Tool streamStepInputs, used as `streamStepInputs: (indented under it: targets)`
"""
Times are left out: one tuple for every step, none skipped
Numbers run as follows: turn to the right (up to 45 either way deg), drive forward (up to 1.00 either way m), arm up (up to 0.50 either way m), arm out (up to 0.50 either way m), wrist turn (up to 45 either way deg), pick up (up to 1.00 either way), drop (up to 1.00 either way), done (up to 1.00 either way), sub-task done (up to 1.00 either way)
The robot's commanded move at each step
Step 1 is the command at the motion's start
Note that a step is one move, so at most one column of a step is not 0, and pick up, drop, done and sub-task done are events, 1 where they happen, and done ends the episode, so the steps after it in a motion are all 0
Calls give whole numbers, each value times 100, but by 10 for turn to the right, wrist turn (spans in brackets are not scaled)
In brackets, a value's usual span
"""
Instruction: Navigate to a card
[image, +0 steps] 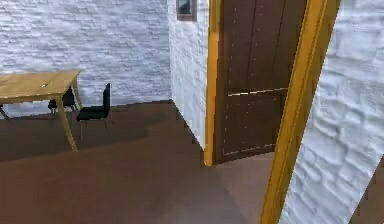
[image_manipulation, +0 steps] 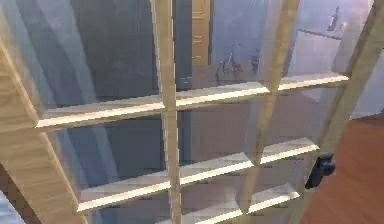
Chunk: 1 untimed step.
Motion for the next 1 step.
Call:
streamStepInputs:
  targets:
    - [-390, 0, 0, 0, 0, 0, 0, 0, 0]
